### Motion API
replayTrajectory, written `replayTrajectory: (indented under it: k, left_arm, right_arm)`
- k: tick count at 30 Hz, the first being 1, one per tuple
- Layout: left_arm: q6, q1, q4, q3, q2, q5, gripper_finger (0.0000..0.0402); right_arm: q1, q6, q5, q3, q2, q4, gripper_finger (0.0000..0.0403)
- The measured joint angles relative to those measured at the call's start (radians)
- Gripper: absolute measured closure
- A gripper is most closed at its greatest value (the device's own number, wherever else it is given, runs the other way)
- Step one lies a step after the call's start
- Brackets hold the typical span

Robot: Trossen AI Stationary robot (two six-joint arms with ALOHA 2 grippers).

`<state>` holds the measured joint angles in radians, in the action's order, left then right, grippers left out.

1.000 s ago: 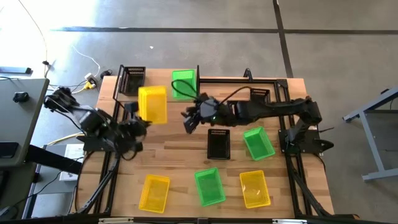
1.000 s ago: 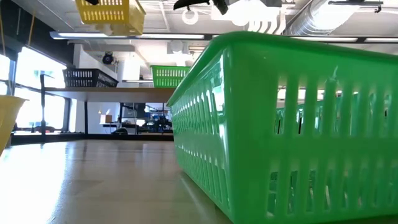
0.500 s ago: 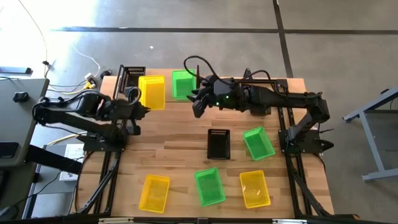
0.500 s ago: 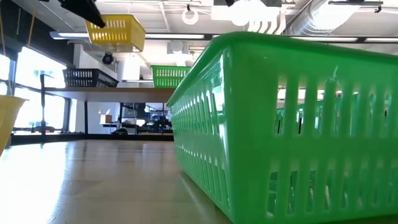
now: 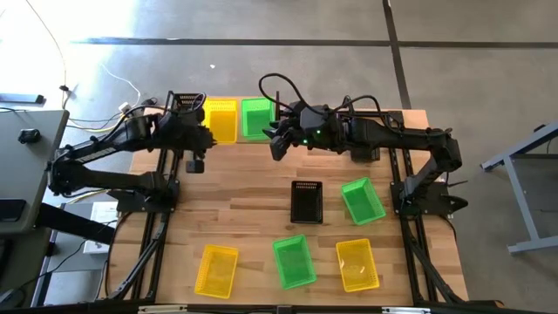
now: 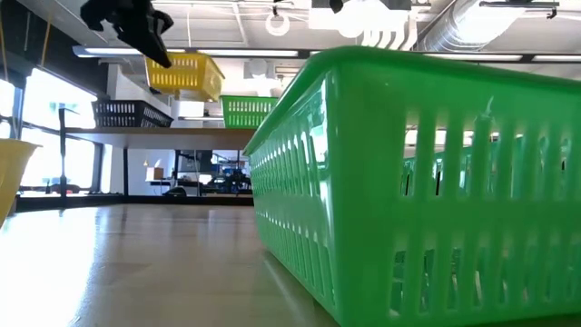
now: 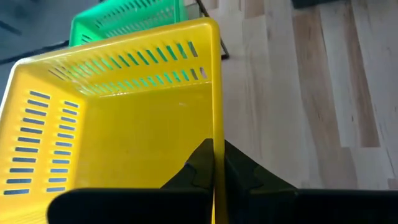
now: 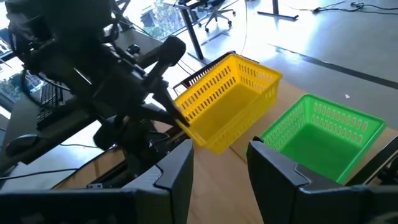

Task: Stack baskets on shelf by color
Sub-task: Put the top yellow basket on the shelf

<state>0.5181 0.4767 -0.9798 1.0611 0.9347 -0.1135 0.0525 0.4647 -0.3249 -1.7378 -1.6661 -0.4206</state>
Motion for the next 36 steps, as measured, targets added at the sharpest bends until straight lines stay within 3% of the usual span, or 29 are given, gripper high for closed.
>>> replayTrajectory:
  k: [9,16,36]
  left_arm:
    - [0.062,0.143,0.012,0.000,0.043,0.087,0.0401]
    - [0.118,0.248,0.011,0.000,0.094,0.193,0.0401]
    - [0.203,0.322,0.017,0.001,0.211,0.198,0.0401]
  right_arm:
    - [0.007,-0.085,0.003,0.000,0.000,0.000,0.0269]
    - [0.052,-0.105,0.102,-0.002,0.022,0.001,0.0269]
    - [0.098,-0.109,0.135,-0.003,0.077,-0.008,0.0269]
